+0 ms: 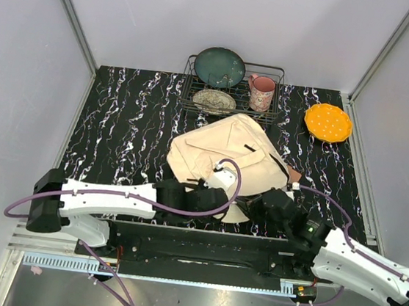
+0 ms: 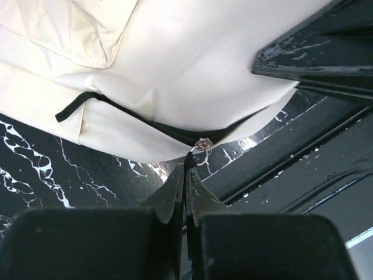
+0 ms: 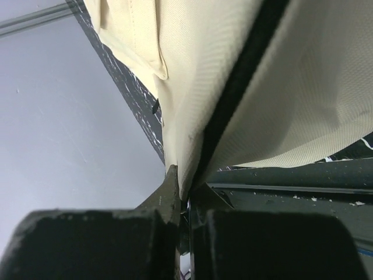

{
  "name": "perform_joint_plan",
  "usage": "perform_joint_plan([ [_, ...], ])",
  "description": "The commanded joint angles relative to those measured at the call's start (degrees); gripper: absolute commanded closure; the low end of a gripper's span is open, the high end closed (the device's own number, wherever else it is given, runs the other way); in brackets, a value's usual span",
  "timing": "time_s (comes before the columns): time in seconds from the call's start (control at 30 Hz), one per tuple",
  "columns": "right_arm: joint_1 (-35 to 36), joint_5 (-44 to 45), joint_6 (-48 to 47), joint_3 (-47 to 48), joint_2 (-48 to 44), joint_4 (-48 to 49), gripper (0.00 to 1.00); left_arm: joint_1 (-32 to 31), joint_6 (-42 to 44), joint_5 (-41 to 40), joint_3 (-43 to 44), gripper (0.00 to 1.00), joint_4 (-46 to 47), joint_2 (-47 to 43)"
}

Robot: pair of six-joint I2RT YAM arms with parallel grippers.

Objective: Pack the student bag
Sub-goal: Zip the student bag at the center of the board.

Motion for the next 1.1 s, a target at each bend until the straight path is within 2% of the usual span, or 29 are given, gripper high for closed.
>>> perform_joint_plan([
  [0.0,0.0,7.2,-2.9,-0.2,-5.0,-7.0,1.0,3.4,-2.6,-4.4,-2.2,1.0,-4.0,-2.9],
  [0.17,0.0,2.7,-4.8,-4.0,-7.3,-5.9,1.0,12.7,-0.4,-2.0,-7.8,1.0,-1.7,-6.2],
  [0.3,0.0,0.1,-6.5,-5.4,-6.4,-3.3,1.0,19.4,3.5,0.7,-8.5,1.0,0.8,-7.0],
  [0.47,0.1,-1.3,-8.6,-5.8,-5.9,-0.8,1.0,22.6,5.1,3.5,-9.1,1.0,2.0,-3.5],
  [0.63,0.0,-0.4,-11.1,-4.8,-7.2,-1.3,1.0,24.3,2.7,5.8,-10.7,1.0,0.3,1.2],
  [0.77,0.0,1.7,-12.5,-4.4,-9.3,-1.5,1.0,24.7,2.4,13.1,-14.3,1.0,2.1,2.0],
  [0.87,0.0,1.7,-15.4,-3.2,-8.6,-0.2,1.0,24.7,1.7,14.8,-15.3,1.0,3.6,3.1],
  [0.97,0.0,0.4,-17.9,-1.2,-6.1,-0.8,1.0,24.9,1.8,12.8,-15.1,1.0,4.4,3.6],
  [1.07,0.0,0.1,-19.1,-0.4,-5.7,-2.0,1.0,29.6,3.9,12.5,-14.3,1.0,4.5,6.3],
])
